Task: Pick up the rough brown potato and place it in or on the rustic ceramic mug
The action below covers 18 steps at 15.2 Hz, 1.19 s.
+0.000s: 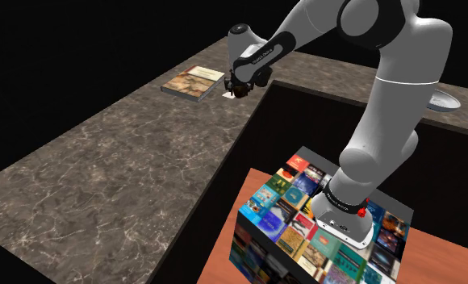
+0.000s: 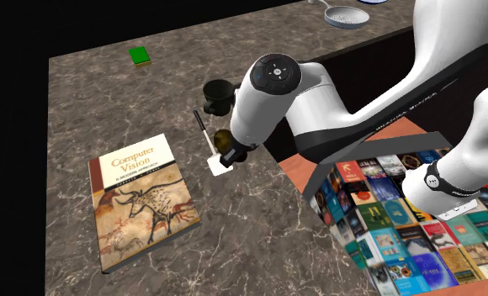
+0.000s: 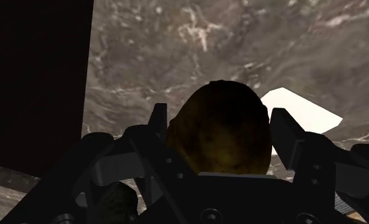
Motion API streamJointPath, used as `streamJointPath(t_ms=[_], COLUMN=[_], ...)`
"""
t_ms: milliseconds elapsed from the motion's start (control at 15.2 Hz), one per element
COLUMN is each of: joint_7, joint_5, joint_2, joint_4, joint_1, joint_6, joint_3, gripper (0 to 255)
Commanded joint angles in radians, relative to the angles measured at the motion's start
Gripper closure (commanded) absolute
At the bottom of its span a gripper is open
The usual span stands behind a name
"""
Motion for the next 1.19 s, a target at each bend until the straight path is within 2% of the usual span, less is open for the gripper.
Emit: streamJointPath(t_ms=[0,1122], joint_7=[-0.013,-0.113], joint_5=[0.012,0.098], joint_2=[-0.016,-0.128], joint_4=[0.007,0.092], joint_1=[-0.002,-0.008], joint_6=[-0.021,-0.204], joint_3=[0.004,0.026], gripper=[255,255])
